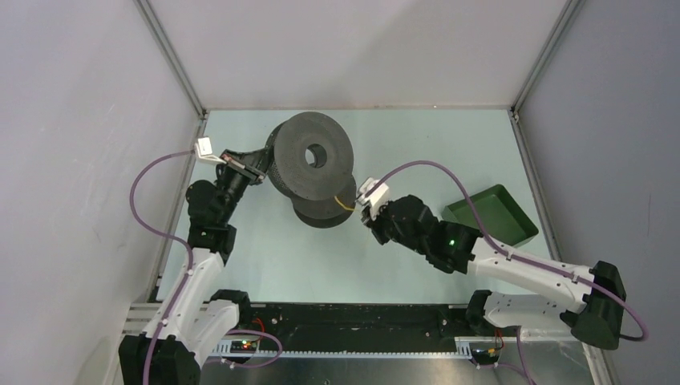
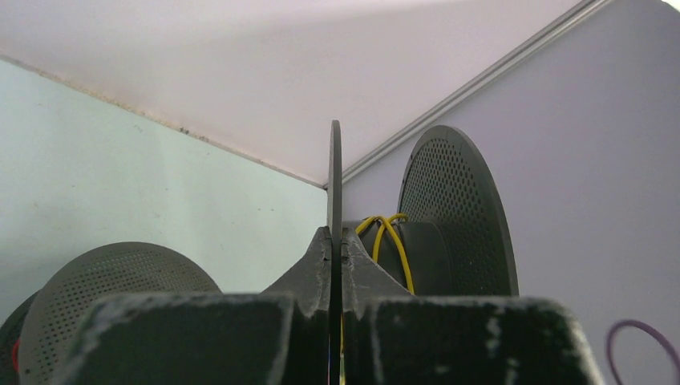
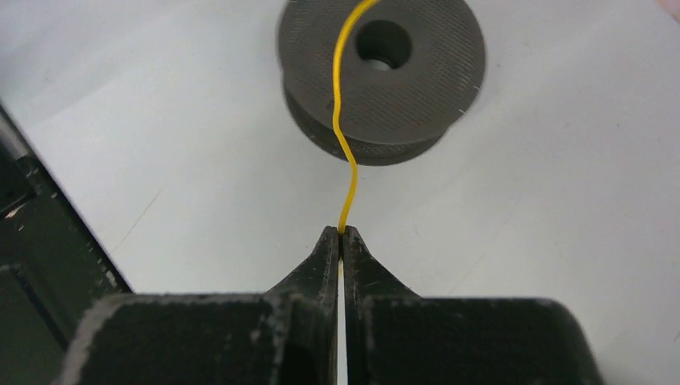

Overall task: Wrap the cables
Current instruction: Wrap the cable around the cable reel.

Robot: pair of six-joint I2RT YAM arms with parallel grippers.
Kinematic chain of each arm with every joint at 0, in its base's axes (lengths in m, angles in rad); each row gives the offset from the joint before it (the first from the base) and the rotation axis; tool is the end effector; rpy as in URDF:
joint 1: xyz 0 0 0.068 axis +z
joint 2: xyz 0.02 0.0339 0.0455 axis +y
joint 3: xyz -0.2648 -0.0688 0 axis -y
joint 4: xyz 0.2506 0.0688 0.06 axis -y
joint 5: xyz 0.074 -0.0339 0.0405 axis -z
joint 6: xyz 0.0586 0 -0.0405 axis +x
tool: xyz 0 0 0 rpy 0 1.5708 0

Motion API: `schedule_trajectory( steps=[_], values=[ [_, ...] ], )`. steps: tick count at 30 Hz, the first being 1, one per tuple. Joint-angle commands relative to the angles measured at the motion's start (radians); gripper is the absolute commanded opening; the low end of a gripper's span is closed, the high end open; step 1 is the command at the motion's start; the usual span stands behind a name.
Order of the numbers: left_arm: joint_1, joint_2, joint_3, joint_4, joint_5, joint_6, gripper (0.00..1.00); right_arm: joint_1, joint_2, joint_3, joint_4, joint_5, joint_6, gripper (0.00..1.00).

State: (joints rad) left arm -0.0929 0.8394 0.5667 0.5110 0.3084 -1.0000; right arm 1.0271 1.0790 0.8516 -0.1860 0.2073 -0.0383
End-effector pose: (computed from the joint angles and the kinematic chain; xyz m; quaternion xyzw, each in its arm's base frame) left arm 0.2242 -0.0388 0.3315 -0.1591 0.6019 -0.4848 0.6144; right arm 0.1515 0.2273 0.2961 -0.3741 0.7460 0.1819 0.5200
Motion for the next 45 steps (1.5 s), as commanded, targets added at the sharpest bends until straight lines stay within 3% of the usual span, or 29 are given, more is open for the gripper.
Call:
schedule_trajectory(
  steps=[1,4,12,20,33,38,45],
  values=[
    [0.002,-0.004,0.079,0.015,-0.053,0.083,0.0,0.107,0.008,0.121,-0.042,0.027,-0.133,0.0],
    [-0.012,-0.008,0.091,-0.033,-0.047,0.2,0.0,0.187,0.042,0.189,-0.053,0.023,-0.266,0.0],
    [-0.086,-0.009,0.152,-0.254,0.005,0.48,0.0,0.205,0.286,0.491,-0.09,-0.089,-0.54,0.0],
    [-0.093,0.015,0.207,-0.412,0.153,0.7,0.0,0.103,0.395,0.699,-0.137,-0.153,-0.578,0.0],
    [-0.093,0.099,0.318,-0.613,0.526,0.935,0.0,-0.176,0.316,0.617,-0.124,-0.493,-0.583,0.0],
    [-0.091,0.141,0.355,-0.609,0.617,0.927,0.0,-0.241,0.283,0.565,-0.106,-0.619,-0.568,0.0],
    [-0.078,0.144,0.368,-0.532,0.687,0.848,0.0,-0.32,0.232,0.428,0.053,-0.781,-0.453,0.0]
  ],
)
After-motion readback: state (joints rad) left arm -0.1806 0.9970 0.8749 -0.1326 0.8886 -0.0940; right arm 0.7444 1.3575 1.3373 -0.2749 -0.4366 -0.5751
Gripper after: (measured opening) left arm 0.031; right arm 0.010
